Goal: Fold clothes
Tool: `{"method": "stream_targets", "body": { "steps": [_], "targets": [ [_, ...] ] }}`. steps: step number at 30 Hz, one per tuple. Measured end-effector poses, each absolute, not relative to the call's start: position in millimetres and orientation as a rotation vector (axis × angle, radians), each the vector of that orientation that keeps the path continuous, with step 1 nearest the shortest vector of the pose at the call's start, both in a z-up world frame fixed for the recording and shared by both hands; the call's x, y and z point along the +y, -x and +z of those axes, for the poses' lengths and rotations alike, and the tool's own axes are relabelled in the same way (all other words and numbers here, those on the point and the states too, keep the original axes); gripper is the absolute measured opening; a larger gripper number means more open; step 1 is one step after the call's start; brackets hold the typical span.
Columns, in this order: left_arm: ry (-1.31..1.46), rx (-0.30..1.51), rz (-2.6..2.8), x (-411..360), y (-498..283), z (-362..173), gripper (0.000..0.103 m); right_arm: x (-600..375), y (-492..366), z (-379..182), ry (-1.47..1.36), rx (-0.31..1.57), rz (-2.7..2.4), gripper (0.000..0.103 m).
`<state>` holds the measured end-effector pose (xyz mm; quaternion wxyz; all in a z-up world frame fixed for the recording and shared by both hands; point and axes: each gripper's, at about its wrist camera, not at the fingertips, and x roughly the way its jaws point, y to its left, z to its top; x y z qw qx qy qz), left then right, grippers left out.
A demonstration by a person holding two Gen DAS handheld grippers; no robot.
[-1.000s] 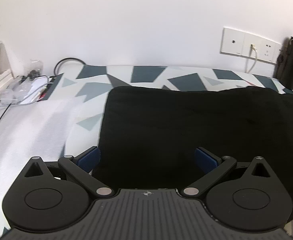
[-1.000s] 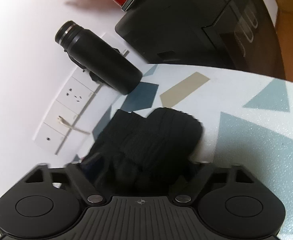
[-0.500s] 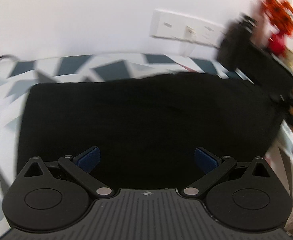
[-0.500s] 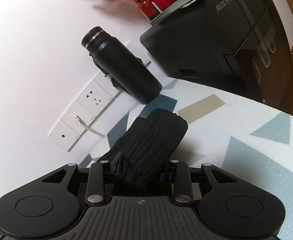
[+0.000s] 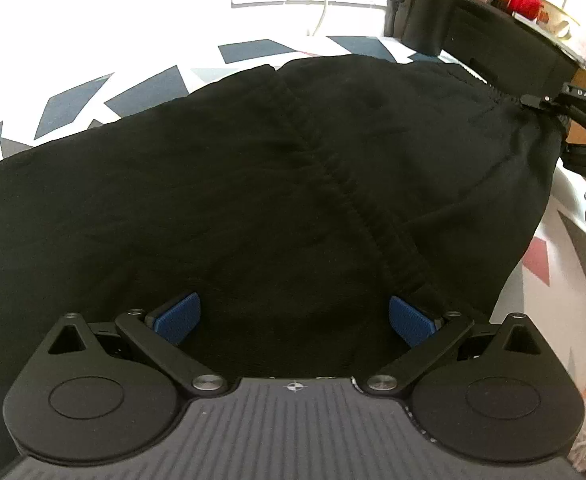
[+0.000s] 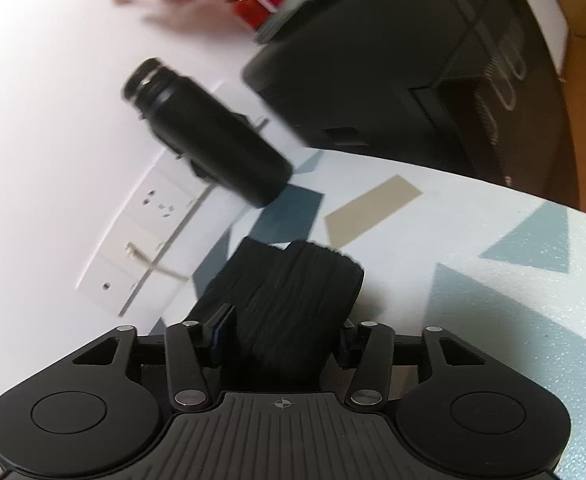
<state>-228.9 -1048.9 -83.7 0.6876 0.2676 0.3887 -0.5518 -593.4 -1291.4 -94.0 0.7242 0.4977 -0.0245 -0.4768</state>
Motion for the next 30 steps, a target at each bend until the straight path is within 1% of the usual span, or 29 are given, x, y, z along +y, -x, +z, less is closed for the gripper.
{"method": "stream_targets", "body": {
  "steps": [5, 9, 12, 14, 16, 18, 21, 23, 25, 26, 28, 29, 30],
  "targets": [
    [-0.613, 0.868, -1.222, -1049.4, 231.6, -84.1, 0.103, -1297.8, 593.4, -102.9, -1.128, -0.061, -1.065, 0.049],
    [-0.618, 0.865, -1.214, -1049.8, 233.3, -84.8, 0.103, -1298.6, 591.5, -106.1, -1.142, -0.069, -1.057, 0.053],
    [-0.626, 0.862, -1.207, -1050.8, 235.3, -85.3, 0.103, -1299.7, 593.3, -108.2, -1.176, -0.084, -1.029, 0.053],
    [-0.629, 0.861, -1.205, -1051.4, 235.7, -85.5, 0.103, -1299.4, 595.0, -108.8, -1.188, -0.092, -1.013, 0.048],
    [-0.627, 0.859, -1.204, -1050.9, 235.6, -85.2, 0.103, -1297.5, 597.0, -108.1, -1.178, -0.101, -1.006, 0.038],
    [-0.625, 0.858, -1.203, -1050.2, 235.6, -85.0, 0.103, -1296.2, 599.4, -106.7, -1.166, -0.107, -0.997, 0.033],
    [-0.624, 0.858, -1.201, -1050.0, 235.7, -85.3, 0.103, -1295.2, 601.3, -105.1, -1.165, -0.118, -0.99, 0.033],
    [-0.623, 0.859, -1.2, -1049.8, 235.6, -85.3, 0.103, -1295.5, 602.0, -105.2, -1.184, -0.128, -0.993, 0.037],
    [-0.622, 0.858, -1.2, -1049.7, 235.5, -85.5, 0.103, -1297.9, 602.4, -107.5, -1.216, -0.136, -0.992, 0.045],
    [-0.622, 0.858, -1.2, -1049.8, 235.4, -85.6, 0.103, -1299.1, 602.6, -108.6, -1.231, -0.14, -0.991, 0.046],
    [-0.621, 0.857, -1.201, -1049.7, 235.0, -86.0, 0.103, -1301.3, 599.3, -109.0, -1.228, -0.119, -0.991, 0.052],
    [-0.621, 0.856, -1.201, -1049.7, 234.8, -86.2, 0.103, -1302.4, 596.8, -109.6, -1.228, -0.101, -0.989, 0.053],
    [-0.621, 0.857, -1.201, -1049.9, 234.7, -86.3, 0.103, -1303.0, 594.5, -110.3, -1.222, -0.085, -0.99, 0.052]
  ]
}}
